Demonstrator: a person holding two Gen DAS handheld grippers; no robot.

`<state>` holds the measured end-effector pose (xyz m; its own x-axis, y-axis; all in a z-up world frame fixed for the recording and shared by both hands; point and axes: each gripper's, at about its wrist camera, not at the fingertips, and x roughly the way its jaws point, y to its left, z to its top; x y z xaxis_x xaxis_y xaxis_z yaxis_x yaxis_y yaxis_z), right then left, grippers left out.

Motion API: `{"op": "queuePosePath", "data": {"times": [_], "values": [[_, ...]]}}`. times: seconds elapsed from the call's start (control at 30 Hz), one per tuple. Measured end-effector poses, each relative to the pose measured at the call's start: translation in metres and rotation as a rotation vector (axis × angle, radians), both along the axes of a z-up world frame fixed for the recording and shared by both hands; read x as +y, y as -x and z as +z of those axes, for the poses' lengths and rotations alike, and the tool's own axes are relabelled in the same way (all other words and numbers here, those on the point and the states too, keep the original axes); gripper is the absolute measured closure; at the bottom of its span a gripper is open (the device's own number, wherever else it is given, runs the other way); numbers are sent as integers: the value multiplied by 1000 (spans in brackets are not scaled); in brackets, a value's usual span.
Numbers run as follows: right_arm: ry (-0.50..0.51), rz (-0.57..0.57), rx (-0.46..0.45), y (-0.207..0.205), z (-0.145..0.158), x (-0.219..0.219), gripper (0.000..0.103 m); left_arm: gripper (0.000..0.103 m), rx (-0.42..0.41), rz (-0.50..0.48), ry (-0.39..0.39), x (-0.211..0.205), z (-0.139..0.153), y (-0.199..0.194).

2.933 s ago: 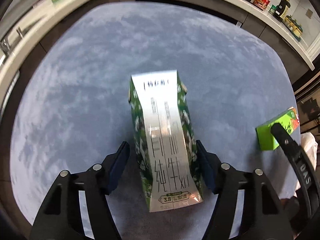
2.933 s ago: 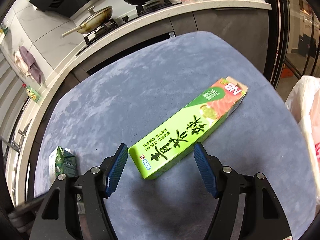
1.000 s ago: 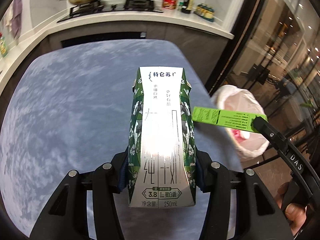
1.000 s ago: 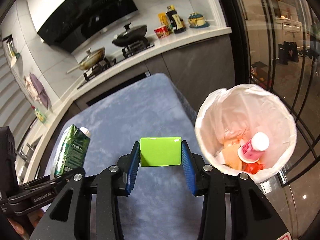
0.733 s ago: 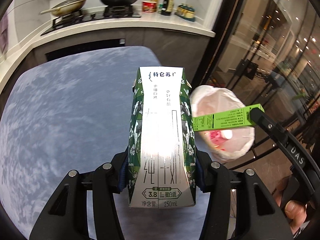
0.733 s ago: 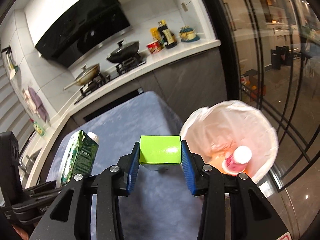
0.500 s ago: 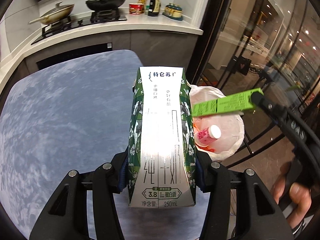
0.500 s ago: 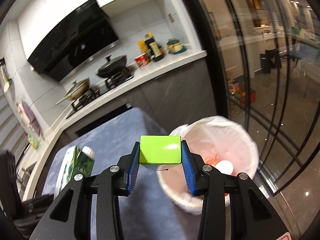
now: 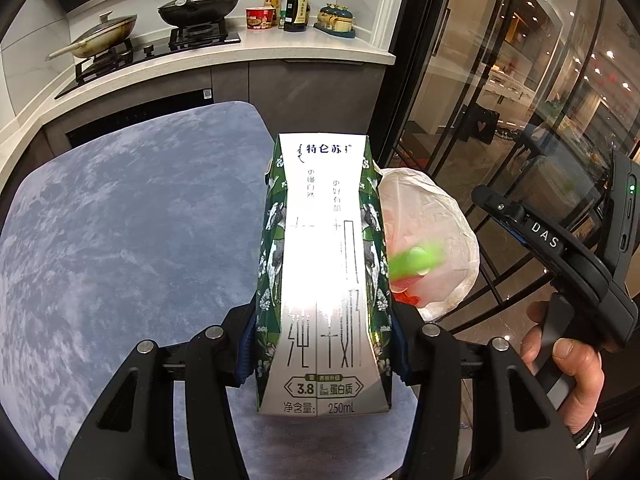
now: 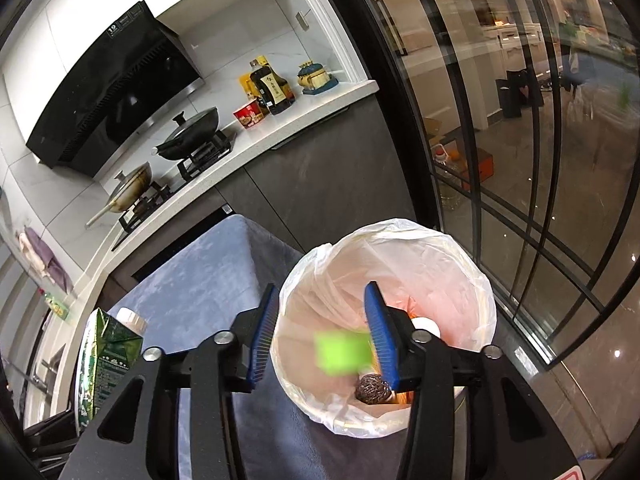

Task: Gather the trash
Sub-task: 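Carry milk carton and green box over the bin and open both tools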

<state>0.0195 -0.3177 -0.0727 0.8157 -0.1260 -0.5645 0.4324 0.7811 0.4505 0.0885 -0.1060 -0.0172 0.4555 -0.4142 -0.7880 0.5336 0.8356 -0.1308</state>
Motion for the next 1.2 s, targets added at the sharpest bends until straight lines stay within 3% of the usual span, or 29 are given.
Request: {"op": "queuePosePath", "data": {"times": [0.37,0.83,1.2], "values": [[-6,-16,-13,13,2,-5,51,54,3,-30,-21,-23,-6,0],[-17,-69,-17,35,2,-34,48,54,24,-142,-43,-96,-24,-6],[-27,-94,-14,38,-2,-50,44,52,-10,-166,-75,-134,-35,-14]]}}
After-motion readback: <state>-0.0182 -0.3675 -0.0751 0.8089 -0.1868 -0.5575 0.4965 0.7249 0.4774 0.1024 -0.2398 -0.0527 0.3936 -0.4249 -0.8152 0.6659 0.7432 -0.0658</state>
